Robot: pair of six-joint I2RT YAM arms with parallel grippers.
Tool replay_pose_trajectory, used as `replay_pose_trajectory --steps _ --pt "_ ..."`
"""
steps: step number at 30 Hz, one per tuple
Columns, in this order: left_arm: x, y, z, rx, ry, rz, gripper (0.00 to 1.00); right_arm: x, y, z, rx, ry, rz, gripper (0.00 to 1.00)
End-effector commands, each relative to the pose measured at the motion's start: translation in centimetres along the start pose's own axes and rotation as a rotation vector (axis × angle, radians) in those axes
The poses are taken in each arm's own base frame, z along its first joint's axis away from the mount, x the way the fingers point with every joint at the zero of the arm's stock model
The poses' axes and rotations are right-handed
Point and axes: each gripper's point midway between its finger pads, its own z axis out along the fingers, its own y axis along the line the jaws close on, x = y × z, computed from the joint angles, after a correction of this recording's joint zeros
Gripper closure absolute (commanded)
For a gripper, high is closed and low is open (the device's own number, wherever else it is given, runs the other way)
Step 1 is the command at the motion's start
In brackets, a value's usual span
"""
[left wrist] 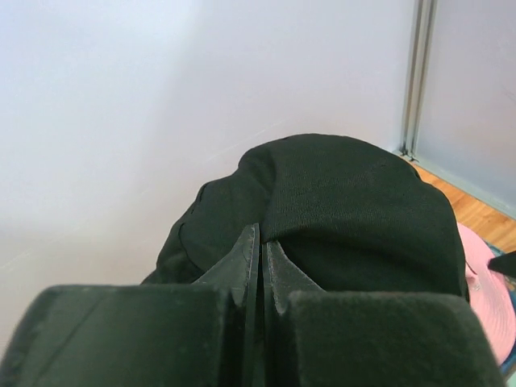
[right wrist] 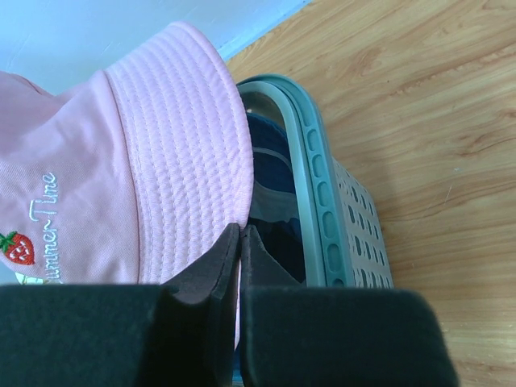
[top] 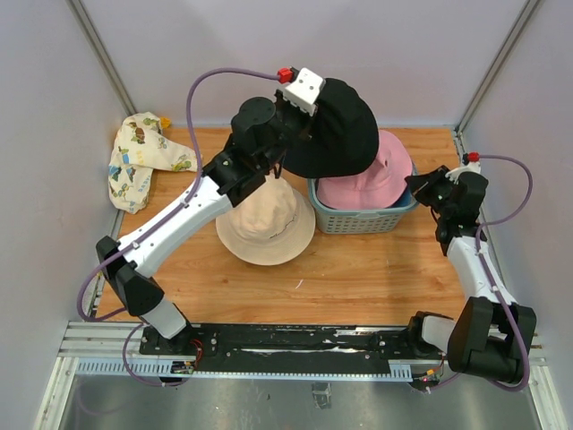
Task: Stack the hats
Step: Pick up the hat from the bin, then move the bin to the center of the board.
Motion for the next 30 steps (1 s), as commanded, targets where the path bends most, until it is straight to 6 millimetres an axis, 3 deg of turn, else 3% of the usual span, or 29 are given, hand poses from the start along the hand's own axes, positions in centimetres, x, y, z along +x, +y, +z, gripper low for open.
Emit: replay_pose_trajectory --steps 1,7,16,23,30 --pt "-4.7 2.9 -3.4 -0.069 -0.075 0.0 1.0 -1.3 -0.3 -0.2 0.028 -0.021 -0.024 1.0" --pt "-4.8 4.5 -7.6 -0.091 -0.025 -0.022 1.0 -1.4 -0.1 -0.5 0.032 -0.019 -0.029 1.0" --pt "-1.6 5.5 -13.6 -0.103 0.076 -0.091 0.99 -1.9 -0.2 -0.6 0.063 -0.016 -0.046 1.0" --pt "0.8 5.6 -16.1 -0.099 0.141 -0.104 1.0 -2.8 -1.0 0.0 0.122 -0.011 -0.054 1.0" --pt "4.1 5.2 -17.2 -0.099 0.212 -0.095 1.0 -2.7 -1.3 0.1 0.143 -0.002 -0.065 1.0"
